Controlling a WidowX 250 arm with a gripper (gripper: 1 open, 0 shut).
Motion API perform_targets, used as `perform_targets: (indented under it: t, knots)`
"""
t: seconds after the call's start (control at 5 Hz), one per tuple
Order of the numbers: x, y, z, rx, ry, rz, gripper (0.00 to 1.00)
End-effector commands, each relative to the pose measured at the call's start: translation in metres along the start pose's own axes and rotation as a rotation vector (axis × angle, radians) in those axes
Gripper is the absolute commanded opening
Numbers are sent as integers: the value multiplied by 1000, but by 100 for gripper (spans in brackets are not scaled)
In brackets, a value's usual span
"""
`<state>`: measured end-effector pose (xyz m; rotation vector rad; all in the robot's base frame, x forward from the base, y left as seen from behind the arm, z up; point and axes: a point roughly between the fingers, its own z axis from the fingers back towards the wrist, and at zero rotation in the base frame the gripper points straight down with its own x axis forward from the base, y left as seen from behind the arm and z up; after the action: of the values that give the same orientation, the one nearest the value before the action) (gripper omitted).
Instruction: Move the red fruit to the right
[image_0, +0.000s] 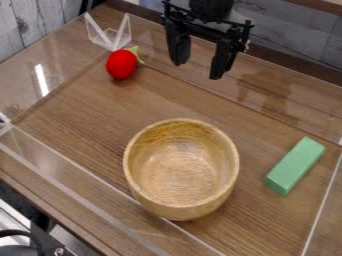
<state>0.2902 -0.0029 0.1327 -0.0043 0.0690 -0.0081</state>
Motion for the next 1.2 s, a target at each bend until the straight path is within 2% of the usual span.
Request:
perform_targets:
  t: [0.0, 0.2, 0.6, 0.8, 1.0]
  knots:
    - [2, 10, -7, -2, 12, 42, 100]
    - [9, 38, -9, -8, 0, 138, 100]
    - [22, 116, -16, -18, -43, 266, 100]
    - [31, 138, -24, -26, -56, 335, 100]
    - [37, 147, -32, -23, -65, 354, 100]
